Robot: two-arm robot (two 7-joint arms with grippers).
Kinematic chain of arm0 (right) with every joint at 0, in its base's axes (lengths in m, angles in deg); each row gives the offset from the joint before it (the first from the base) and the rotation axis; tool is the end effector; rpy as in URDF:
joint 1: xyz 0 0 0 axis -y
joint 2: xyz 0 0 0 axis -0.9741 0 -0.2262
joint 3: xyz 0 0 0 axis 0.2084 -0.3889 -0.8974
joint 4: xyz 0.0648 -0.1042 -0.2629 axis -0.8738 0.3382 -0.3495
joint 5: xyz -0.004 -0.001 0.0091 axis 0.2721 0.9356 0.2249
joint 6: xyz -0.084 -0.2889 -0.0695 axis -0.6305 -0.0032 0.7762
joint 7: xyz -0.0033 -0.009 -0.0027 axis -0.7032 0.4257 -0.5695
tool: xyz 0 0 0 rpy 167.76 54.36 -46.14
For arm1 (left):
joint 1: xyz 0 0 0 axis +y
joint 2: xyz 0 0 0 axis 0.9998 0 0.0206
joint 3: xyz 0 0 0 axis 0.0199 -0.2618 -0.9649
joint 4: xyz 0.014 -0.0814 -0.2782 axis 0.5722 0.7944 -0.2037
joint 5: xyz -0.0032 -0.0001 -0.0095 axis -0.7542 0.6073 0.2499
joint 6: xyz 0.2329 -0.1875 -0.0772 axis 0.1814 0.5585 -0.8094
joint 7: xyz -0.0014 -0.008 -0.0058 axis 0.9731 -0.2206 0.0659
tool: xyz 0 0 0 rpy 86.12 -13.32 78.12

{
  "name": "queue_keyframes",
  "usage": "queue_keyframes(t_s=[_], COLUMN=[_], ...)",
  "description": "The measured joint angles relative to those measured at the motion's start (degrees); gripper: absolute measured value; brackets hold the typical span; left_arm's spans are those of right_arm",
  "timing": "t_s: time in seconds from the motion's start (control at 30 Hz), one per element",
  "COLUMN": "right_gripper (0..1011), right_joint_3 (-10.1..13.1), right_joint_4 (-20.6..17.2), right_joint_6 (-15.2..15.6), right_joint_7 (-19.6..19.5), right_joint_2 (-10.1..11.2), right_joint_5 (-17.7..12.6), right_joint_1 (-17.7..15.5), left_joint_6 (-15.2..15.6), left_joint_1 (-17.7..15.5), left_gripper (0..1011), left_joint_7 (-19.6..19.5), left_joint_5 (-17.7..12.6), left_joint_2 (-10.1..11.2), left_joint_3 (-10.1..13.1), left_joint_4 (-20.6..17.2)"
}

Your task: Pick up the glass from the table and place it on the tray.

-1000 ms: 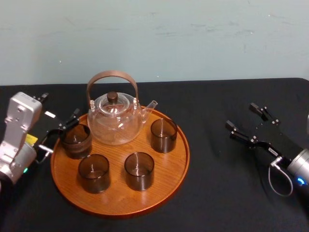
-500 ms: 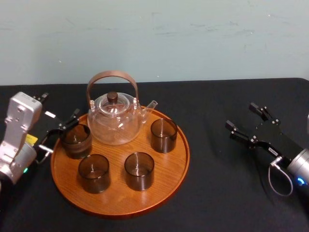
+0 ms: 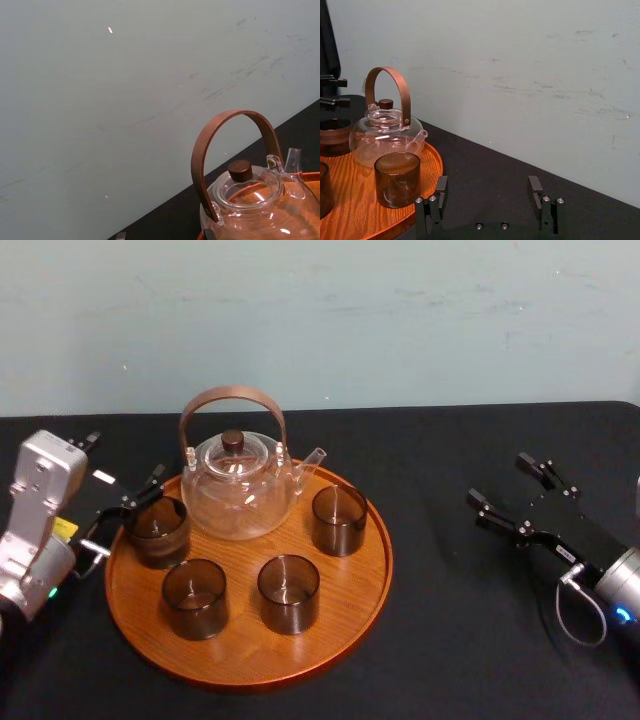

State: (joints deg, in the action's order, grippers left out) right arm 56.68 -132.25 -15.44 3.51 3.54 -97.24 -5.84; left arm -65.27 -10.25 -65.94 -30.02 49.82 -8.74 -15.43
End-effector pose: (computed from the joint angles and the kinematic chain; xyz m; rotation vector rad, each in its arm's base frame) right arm 0.3507 -0.1179 -0.3358 -0.0084 -0.1449 -0.9535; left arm 0.3581 0.0827 -0.3023 0.3045 -0.2851 1.2480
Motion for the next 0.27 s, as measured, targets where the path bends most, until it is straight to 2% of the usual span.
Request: queue_keyframes(t_s=[0.27], right_gripper=[1002], right_joint_3=[0.0], right_joint_4=[0.0], right_joint_6=[0.0], right_joint_7=[0.0], right_joint_2=[0.0], right_joint_5=[0.0], right_joint_1=[0.0], left_joint_6=[0.0], left_joint_1=[0.0], left_gripper=[1001], left_joint_7=[0.0], left_joint_5=[0.0], left_joint_2=[0.0], left_joint_3=[0.0], left_joint_4=[0.0])
